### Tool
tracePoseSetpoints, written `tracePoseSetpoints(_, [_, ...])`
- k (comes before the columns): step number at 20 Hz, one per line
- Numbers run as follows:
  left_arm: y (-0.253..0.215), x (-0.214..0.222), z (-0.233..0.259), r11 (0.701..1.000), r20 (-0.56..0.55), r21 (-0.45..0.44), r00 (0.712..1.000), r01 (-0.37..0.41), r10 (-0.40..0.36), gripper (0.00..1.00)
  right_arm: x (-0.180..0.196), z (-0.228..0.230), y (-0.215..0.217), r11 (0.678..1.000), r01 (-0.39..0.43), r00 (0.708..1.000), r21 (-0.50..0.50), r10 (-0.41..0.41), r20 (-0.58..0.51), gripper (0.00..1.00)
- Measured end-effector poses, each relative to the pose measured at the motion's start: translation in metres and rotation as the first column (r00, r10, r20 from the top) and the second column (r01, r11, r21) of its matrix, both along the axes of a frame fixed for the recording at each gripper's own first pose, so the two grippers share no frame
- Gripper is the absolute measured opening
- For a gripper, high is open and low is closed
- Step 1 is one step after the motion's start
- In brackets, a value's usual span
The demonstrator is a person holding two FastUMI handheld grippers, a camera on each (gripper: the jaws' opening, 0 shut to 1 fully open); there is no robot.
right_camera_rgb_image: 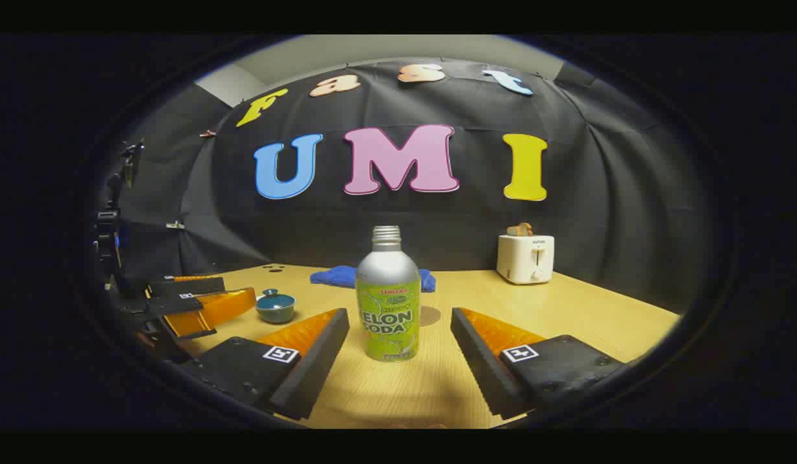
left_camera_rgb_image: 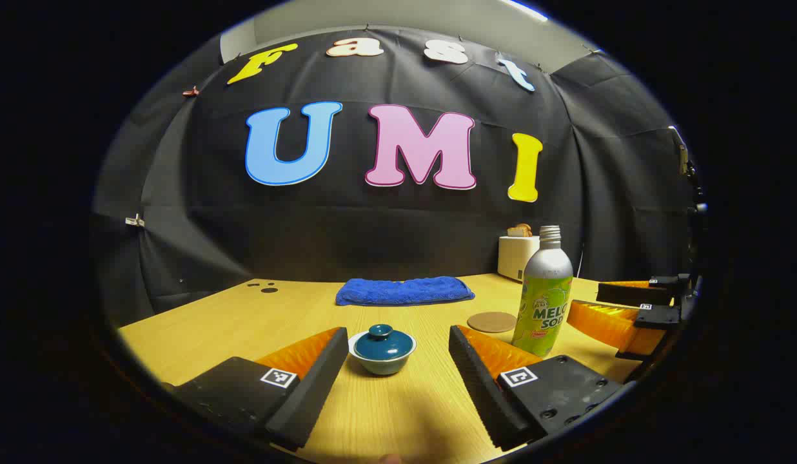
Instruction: Open the teacup lid with one hand, grasp the water bottle and pour water into the teacup with the other hand; after pouring, place the water bottle on the coaster and then close the teacup lid.
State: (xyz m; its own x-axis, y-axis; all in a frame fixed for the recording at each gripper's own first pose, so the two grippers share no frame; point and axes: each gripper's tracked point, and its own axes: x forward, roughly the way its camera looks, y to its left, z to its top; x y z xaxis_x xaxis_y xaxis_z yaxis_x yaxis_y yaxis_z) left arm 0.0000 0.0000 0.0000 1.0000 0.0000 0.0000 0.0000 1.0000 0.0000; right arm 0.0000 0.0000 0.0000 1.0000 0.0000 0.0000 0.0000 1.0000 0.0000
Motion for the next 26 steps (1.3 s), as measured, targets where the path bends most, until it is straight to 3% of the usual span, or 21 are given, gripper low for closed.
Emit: tracePoseSetpoints(26, [0.023,0.011,-0.001,0.996,-0.010,0.001,0.996,-0.090,0.090,0.99,0.002,-0.001,0.010,0.999,-0.054,0.999,0.002,0.054,-0.004,0.98])
